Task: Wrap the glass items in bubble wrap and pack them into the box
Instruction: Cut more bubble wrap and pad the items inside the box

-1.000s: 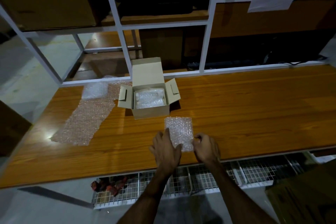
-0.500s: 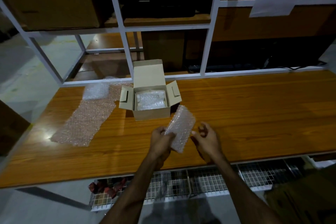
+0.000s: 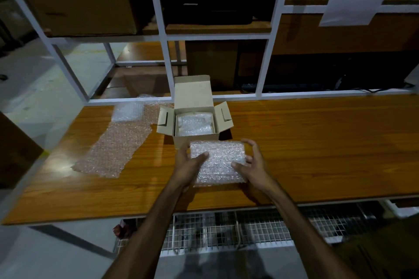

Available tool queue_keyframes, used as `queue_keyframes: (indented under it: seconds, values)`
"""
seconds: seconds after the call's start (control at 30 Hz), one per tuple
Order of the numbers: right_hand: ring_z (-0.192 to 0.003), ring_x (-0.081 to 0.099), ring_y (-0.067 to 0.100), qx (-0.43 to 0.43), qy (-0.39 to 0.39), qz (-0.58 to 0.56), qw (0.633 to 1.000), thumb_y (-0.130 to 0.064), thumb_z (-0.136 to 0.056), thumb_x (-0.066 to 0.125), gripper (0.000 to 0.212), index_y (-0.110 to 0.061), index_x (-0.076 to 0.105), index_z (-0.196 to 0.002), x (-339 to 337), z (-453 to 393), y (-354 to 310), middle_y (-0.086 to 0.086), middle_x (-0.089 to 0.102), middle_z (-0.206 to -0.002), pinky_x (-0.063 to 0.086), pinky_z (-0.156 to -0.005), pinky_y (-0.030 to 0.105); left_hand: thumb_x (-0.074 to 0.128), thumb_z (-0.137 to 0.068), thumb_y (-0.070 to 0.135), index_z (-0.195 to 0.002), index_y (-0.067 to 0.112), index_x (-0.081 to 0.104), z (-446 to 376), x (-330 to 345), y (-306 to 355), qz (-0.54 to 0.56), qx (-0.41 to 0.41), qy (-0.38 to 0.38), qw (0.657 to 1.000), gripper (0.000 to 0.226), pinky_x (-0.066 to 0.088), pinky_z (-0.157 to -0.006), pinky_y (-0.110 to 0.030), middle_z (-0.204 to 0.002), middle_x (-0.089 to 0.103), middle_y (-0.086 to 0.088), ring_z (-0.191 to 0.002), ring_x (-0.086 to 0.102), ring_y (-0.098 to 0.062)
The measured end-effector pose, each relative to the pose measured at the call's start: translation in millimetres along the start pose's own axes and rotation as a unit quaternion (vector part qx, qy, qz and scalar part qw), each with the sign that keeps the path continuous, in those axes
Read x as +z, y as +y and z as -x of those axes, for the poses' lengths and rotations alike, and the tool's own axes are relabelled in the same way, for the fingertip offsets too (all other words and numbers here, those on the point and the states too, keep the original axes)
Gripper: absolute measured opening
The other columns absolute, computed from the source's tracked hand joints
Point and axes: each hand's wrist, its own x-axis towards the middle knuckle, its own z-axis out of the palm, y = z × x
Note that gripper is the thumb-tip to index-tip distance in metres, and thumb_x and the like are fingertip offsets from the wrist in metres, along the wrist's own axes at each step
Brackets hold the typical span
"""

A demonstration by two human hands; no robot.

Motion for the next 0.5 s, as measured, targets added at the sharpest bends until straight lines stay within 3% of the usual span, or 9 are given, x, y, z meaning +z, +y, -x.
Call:
queue_keyframes:
  seconds: [0.1, 0.17, 0.23, 0.27, 0.33, 0.4, 0.5]
  values:
    - [-0.127, 0.061, 0.016, -0.054, 0.054, 0.03, 0.997, -0.014, -0.098, 0.071, 0.028, -0.031, 0.067, -0.12, 11.3, 2.1, -2.9, -0.009, 0.064, -0.136, 0.058, -0.099, 0.054, 0.072, -0.096, 0.005, -0.16, 0.033, 0.033, 4.5, -5.0, -6.3, 0.016, 0.057, 0.029, 0.998, 0.08, 0.056, -0.08, -0.021, -0.169, 0.028, -0.001, -0.148, 0.038, -0.028]
    - [-0.115, 0.065, 0.002, -0.053, 0.087, 0.028, 0.994, -0.008, -0.099, 0.068, 0.019, -0.024, 0.074, -0.109, 15.1, 3.1, -7.2, -0.011, 0.073, -0.12, 0.054, -0.105, 0.052, 0.072, -0.095, 0.003, -0.163, 0.042, 0.028, 9.1, -10.8, -7.0, -0.009, 0.101, -0.015, 0.995, 0.09, 0.057, -0.094, -0.03, -0.172, 0.02, 0.014, -0.151, 0.03, -0.018]
    - [-0.116, 0.062, -0.006, -0.035, 0.081, 0.031, 0.996, -0.007, -0.097, 0.069, 0.023, -0.023, 0.074, -0.113, 17.7, 3.4, -11.2, -0.018, 0.071, -0.123, 0.053, -0.107, 0.05, 0.074, -0.092, 0.001, -0.157, 0.04, 0.044, 12.6, -14.8, -4.8, -0.061, 0.132, -0.077, 0.986, 0.081, 0.05, -0.111, -0.041, -0.161, 0.036, 0.029, -0.148, 0.035, -0.002]
    - [-0.121, 0.059, -0.007, -0.026, 0.068, 0.039, 0.997, -0.009, -0.096, 0.071, 0.029, -0.025, 0.073, -0.12, 19.5, 3.2, -12.8, -0.023, 0.066, -0.128, 0.052, -0.109, 0.049, 0.076, -0.09, 0.0, -0.151, 0.036, 0.054, 12.5, -17.1, -5.0, -0.08, 0.133, -0.094, 0.983, 0.074, 0.049, -0.113, -0.039, -0.153, 0.048, 0.031, -0.141, 0.042, 0.008]
    - [-0.135, 0.049, 0.0, -0.012, 0.03, 0.055, 0.998, -0.011, -0.092, 0.076, 0.046, -0.03, 0.066, -0.133, 25.1, 3.5, -18.8, -0.03, 0.056, -0.136, 0.048, -0.113, 0.048, 0.081, -0.085, -0.002, -0.142, 0.029, 0.064, 13.6, -20.7, -0.1, -0.094, 0.125, -0.089, 0.984, 0.067, 0.052, -0.103, -0.021, -0.136, 0.059, 0.031, -0.124, 0.05, 0.019]
    - [-0.143, 0.043, 0.011, -0.009, 0.005, 0.061, 0.998, -0.012, -0.09, 0.078, 0.058, -0.033, 0.06, -0.141, 31.1, 4.3, -23.6, -0.033, 0.05, -0.138, 0.047, -0.114, 0.049, 0.082, -0.082, -0.005, -0.139, 0.022, 0.065, 10.9, -24.5, 2.7, -0.084, 0.118, -0.07, 0.987, 0.066, 0.054, -0.086, -0.01, -0.132, 0.059, 0.024, -0.115, 0.055, 0.015]
    - [-0.141, 0.049, 0.021, -0.012, 0.006, 0.064, 0.998, -0.006, -0.089, 0.078, 0.063, -0.029, 0.058, -0.145, 39.9, 3.5, -27.5, -0.026, 0.051, -0.14, 0.055, -0.106, 0.052, 0.082, -0.081, -0.004, -0.134, 0.015, 0.068, 6.4, -33.3, 2.9, -0.118, 0.133, -0.046, 0.983, 0.058, 0.058, -0.083, -0.014, -0.134, 0.063, 0.011, -0.12, 0.06, -0.003]
